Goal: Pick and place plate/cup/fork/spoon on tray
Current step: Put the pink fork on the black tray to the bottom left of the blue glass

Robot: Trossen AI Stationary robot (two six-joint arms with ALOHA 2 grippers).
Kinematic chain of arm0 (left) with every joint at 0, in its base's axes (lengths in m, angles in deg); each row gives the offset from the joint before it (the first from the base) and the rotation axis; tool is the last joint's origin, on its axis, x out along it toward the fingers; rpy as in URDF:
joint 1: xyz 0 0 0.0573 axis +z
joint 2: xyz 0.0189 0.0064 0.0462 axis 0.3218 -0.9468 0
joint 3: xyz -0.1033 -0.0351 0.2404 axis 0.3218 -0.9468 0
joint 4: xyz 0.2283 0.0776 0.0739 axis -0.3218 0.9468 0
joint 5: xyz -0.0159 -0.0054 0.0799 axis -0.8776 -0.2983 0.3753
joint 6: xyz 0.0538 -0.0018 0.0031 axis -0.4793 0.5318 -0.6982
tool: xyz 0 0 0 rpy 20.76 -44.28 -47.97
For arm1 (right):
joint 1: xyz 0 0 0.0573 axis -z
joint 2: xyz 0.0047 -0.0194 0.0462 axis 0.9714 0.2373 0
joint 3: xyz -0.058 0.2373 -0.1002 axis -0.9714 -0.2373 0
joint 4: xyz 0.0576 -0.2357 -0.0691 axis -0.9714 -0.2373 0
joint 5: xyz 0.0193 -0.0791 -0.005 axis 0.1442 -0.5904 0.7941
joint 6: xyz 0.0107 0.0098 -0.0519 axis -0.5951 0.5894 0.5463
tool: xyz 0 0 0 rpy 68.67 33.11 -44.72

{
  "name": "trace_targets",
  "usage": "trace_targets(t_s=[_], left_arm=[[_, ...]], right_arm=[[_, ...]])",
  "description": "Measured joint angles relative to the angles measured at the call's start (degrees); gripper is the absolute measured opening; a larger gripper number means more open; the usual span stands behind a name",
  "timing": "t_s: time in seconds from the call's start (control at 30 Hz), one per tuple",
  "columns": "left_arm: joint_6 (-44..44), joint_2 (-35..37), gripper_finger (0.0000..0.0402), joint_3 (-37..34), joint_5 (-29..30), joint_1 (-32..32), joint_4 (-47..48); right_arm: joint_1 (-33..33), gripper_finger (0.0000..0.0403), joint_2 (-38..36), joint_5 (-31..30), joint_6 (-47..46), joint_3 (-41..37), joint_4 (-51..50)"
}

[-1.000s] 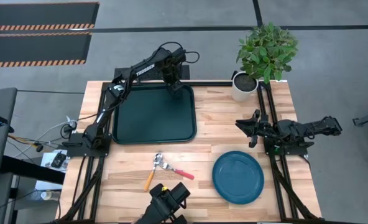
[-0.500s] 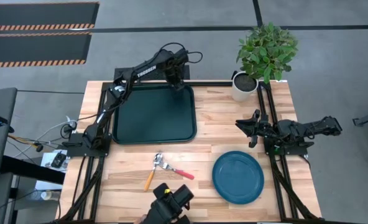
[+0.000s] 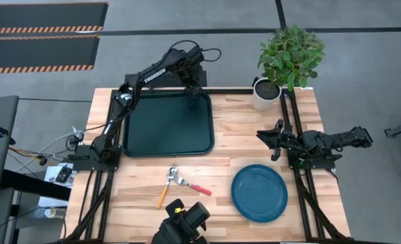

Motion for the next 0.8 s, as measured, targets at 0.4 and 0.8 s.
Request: trace_targets(t_s=[0.4, 0.8], left_arm=[[2.23, 10.95, 0.0197, 0.00, -5.61, -4.28, 12.09], [12.64, 28.21, 0.0197, -4.06, -0.01, -20.97, 15.86]], right_arm=[[-0.73, 0.0097, 2.13, 0.63, -17.65, 0.11, -2.00], [-5.35, 0.0097, 2.76, 1.75, -22.97, 0.07, -1.60]])
